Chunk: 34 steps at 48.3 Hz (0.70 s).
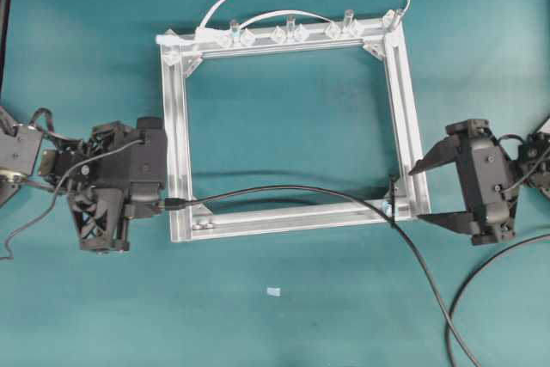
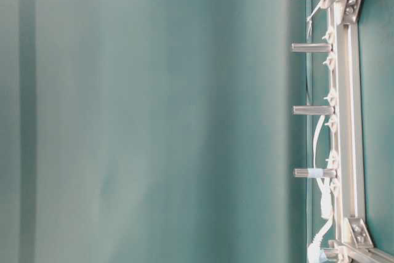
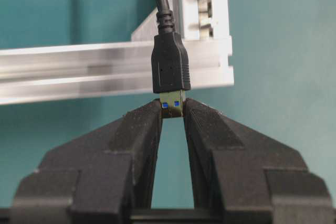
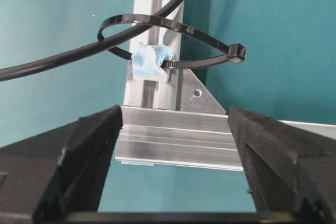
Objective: Insert the wire through the string loop located on the right side.
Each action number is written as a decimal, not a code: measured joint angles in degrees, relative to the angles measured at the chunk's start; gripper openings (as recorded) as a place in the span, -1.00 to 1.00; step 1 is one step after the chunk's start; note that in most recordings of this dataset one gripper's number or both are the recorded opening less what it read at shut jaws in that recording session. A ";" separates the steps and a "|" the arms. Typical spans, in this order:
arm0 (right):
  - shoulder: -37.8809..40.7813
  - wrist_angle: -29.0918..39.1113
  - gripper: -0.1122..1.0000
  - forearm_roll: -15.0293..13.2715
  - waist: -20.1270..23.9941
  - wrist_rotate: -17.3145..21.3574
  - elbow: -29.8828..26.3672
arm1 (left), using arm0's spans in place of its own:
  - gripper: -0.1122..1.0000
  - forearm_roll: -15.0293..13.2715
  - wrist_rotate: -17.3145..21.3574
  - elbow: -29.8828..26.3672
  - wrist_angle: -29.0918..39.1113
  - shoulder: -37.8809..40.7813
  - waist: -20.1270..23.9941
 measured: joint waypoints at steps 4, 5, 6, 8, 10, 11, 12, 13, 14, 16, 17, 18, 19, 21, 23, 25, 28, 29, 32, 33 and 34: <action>0.00 0.00 0.83 0.00 -0.09 0.00 0.00 | -0.49 -0.09 -0.18 0.53 0.35 -0.35 -0.18; 0.00 0.00 0.83 0.09 0.00 0.00 0.00 | -0.49 -0.09 -0.18 0.53 0.35 -0.35 -0.26; 0.00 0.00 0.83 0.00 -0.09 0.00 0.09 | -0.49 -0.09 -0.26 0.70 0.35 -0.35 -0.35; 0.00 0.00 0.83 0.00 -0.09 0.00 0.00 | -0.49 -0.09 -0.44 0.97 0.44 -0.35 -0.53; 0.00 0.00 0.83 0.00 -0.09 0.00 0.00 | -0.49 -0.09 -0.79 1.14 0.44 -0.35 -0.79; 0.00 0.00 0.83 0.09 -0.09 0.00 0.00 | -0.49 -0.09 -1.05 1.32 0.44 -0.35 -0.97; 0.00 0.00 0.83 0.00 -0.09 0.00 0.09 | -0.49 -0.09 -1.23 1.32 0.53 -0.35 -1.05; 0.00 0.00 0.83 0.09 0.00 0.00 0.00 | -0.49 -0.09 -1.49 1.49 0.44 -0.35 -1.23; 0.00 0.00 0.83 0.09 0.00 0.00 0.00 | -0.49 -0.18 -1.85 1.58 0.53 -0.26 -1.32; 0.00 0.00 0.83 0.00 -0.09 0.00 0.00 | -0.49 -0.09 -2.37 1.76 0.44 -0.35 -1.49; 0.00 0.00 0.83 0.00 -0.09 0.00 0.09 | -0.49 -0.18 -2.64 1.93 0.44 -0.26 -1.76; 0.00 0.00 0.83 0.09 0.00 0.00 0.00 | -0.49 -0.09 -2.90 2.02 0.35 -0.26 -1.93; 0.00 -0.09 0.83 0.00 -0.09 0.00 0.00 | -0.50 -0.18 -3.08 2.11 0.26 -0.35 -2.02; 0.00 -0.18 0.83 0.00 -0.09 0.00 0.00 | -0.49 -0.18 -3.34 2.37 0.18 -0.26 -2.29; 0.00 -0.26 0.83 0.00 0.00 0.00 0.00 | -0.49 -0.09 -3.52 2.64 0.09 -0.26 -2.64; 0.00 -0.35 0.83 0.00 0.00 0.00 0.00 | -0.49 -0.09 -3.52 2.90 -0.09 -0.26 -3.08; 0.00 -0.53 0.83 0.00 0.00 0.00 0.00 | -0.49 -0.18 -3.60 2.99 -0.18 -0.26 -3.43; 0.00 -0.53 0.83 0.09 0.00 0.00 0.00 | -0.49 -0.18 -3.60 3.16 -0.18 -0.26 -3.52; 0.00 -0.62 0.83 0.00 -0.09 0.00 0.00 | -0.49 -0.18 -3.60 3.25 -0.26 -0.26 -3.60; 0.00 -0.62 0.83 0.09 0.00 0.00 0.09 | -0.50 -0.09 -3.60 3.25 -0.26 -0.35 -3.60; 0.00 -0.70 0.83 0.00 -0.09 0.00 0.00 | -0.49 -0.18 -3.60 3.34 -0.18 -0.26 -3.60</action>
